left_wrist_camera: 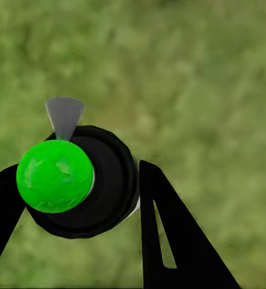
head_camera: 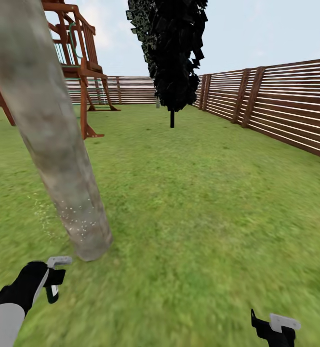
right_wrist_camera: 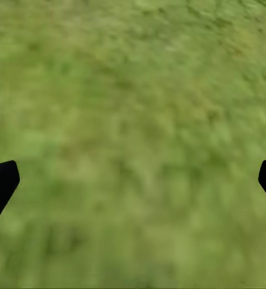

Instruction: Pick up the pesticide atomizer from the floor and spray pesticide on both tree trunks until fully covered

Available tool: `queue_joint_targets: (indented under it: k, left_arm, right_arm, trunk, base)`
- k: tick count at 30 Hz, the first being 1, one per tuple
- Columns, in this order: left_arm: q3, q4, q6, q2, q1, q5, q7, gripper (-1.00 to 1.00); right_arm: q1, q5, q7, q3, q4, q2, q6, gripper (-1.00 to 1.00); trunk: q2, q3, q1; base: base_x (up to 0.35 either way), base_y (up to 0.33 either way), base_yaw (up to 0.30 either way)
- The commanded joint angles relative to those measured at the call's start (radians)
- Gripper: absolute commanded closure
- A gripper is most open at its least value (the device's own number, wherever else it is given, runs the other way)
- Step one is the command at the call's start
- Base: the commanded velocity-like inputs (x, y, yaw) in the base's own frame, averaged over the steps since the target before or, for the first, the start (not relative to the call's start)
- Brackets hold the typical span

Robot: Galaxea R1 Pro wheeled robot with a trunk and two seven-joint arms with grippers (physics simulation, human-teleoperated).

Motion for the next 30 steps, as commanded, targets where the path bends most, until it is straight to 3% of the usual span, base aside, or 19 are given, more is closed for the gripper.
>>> queue_joint_targets:
  k: [1, 8, 22, 30]
  left_arm:
    - [0.022, -0.001, 0.003, -0.001, -0.001, -0.009, -0.014, 1.0]
    - [0.032, -0.002, 0.0, -0.016, -0.001, -0.005, -0.018, 1.0]
    - [0.033, -0.003, 0.0, -0.018, -0.002, -0.006, -0.018, 1.0]
    - [0.033, -0.003, 0.0, -0.019, -0.001, -0.005, -0.014, 1.0]
  right_arm:
    - [-0.001, 0.009, 0.0, -0.008, 0.001, 0.0, -0.004, -1.0]
    - [-0.001, 0.009, 0.0, -0.008, 0.001, 0.0, -0.004, -1.0]
    - [-0.001, 0.009, 0.0, -0.008, 0.001, 0.0, -0.004, -1.0]
    - [-0.001, 0.009, 0.0, -0.008, 0.001, 0.0, -0.004, -1.0]
  trunk:
    - [0.0, -0.001, 0.0]
    - [0.0, -0.001, 0.0]
    - [0.0, -0.001, 0.0]
    - [0.0, -0.001, 0.0]
  base:
    - [0.0, 0.0, 0.276]
    - [0.073, -0.075, 0.101]
    - [0.071, -0.26, 0.002]
    - [0.078, -0.27, 0.227]
